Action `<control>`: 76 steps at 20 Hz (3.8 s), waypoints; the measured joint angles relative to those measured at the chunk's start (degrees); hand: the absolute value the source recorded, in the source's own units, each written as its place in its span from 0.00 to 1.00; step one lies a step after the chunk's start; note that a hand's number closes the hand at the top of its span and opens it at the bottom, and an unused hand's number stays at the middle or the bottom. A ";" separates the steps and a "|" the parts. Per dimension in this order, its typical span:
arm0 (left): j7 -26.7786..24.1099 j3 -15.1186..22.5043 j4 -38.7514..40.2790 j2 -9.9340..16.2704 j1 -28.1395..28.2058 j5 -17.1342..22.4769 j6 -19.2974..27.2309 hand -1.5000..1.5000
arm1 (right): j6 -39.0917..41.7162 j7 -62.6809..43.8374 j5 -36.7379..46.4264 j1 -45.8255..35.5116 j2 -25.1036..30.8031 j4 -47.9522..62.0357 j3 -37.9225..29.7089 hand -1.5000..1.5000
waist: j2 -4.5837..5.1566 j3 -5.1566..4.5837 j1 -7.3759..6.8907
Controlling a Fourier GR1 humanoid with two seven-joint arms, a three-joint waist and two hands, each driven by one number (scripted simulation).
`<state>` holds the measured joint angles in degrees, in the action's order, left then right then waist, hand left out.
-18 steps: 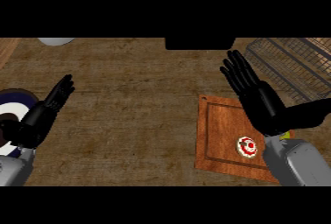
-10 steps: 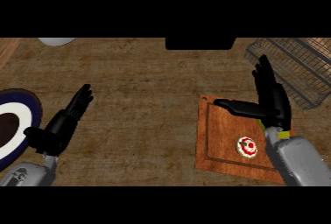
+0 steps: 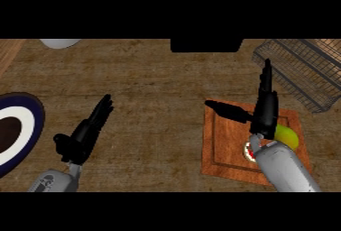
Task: Pick the cupcake from the cutting board and place it in the tiered basket
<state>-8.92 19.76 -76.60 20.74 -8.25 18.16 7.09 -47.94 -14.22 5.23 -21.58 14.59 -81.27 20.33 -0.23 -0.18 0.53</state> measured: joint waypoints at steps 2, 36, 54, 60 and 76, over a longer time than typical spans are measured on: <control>0.13 -0.08 -0.26 0.06 0.60 -0.06 0.15 0.50 | 1.13 -6.55 4.06 -0.58 3.65 -0.91 2.35 0.00 | -0.39 -0.13 0.38; 0.46 -1.44 0.57 -0.87 0.54 -0.73 -0.53 0.50 | 50.71 -57.18 7.22 -10.88 24.89 -12.58 18.23 0.00 | -0.62 -0.19 1.18; 1.71 -2.64 -0.68 -1.42 -0.03 -1.53 -1.37 0.50 | 49.90 -57.16 16.49 2.08 19.58 -13.39 14.71 0.00 | -0.21 0.02 0.52; 0.78 -2.98 0.41 -2.08 -0.05 -2.22 -2.22 0.50 | 49.91 -57.14 19.58 6.72 17.91 -15.78 13.35 0.00 | -0.08 0.02 0.21; 0.27 -5.26 2.15 -4.59 -0.66 -5.38 -4.17 0.50 | 49.38 -51.06 35.34 8.45 7.19 -13.83 7.94 1.00 | -0.12 -0.21 -0.43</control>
<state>-8.66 14.50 -74.44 16.14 -8.90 12.78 2.91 1.44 -65.28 40.57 -13.13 21.77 -95.10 28.27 -0.35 -0.39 0.10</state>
